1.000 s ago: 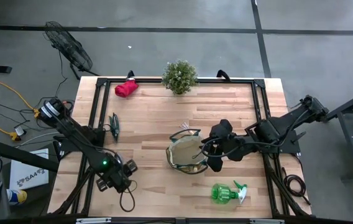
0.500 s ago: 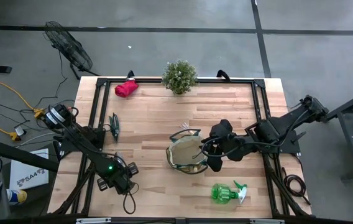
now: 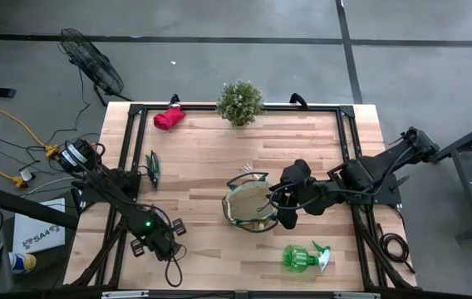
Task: Pick & Place Garden tools in Gardening bag
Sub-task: Put the brown trowel into the brown gardening bag
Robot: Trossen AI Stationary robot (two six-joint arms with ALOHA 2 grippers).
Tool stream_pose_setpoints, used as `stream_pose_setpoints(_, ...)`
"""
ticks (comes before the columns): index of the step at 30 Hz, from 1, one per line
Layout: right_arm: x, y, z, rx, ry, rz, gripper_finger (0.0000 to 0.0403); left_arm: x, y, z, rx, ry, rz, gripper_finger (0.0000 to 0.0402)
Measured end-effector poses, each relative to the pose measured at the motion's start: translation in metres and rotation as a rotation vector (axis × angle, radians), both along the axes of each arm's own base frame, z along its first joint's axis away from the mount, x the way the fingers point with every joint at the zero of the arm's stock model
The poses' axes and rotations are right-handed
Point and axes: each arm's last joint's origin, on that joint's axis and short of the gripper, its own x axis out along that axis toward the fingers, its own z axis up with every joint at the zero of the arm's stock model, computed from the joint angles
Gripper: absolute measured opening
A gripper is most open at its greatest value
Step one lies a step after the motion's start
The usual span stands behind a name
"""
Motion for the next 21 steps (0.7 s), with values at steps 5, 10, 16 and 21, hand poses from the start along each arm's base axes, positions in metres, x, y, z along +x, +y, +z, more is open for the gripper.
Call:
stream_pose_setpoints(5, 0.000, 0.000, 0.000, -0.003, 0.001, 0.003, 0.0103, 0.002, -0.002, 0.001, -0.023, -0.007, 0.056, 0.0053)
stream_pose_setpoints(10, 0.000, 0.000, 0.000, 0.000, 0.002, 0.002, 0.0103, 0.007, -0.006, 0.006, -0.044, -0.022, 0.197, 0.0053)
stream_pose_setpoints(16, -0.003, 0.004, 0.000, -0.036, 0.015, 0.047, 0.0103, 0.022, -0.015, 0.028, -0.057, -0.144, 0.368, 0.0053)
stream_pose_setpoints(21, -0.018, 0.012, 0.001, -0.090, 0.045, 0.095, 0.0103, 0.033, -0.022, 0.050, -0.070, -0.269, 0.497, 0.0053)
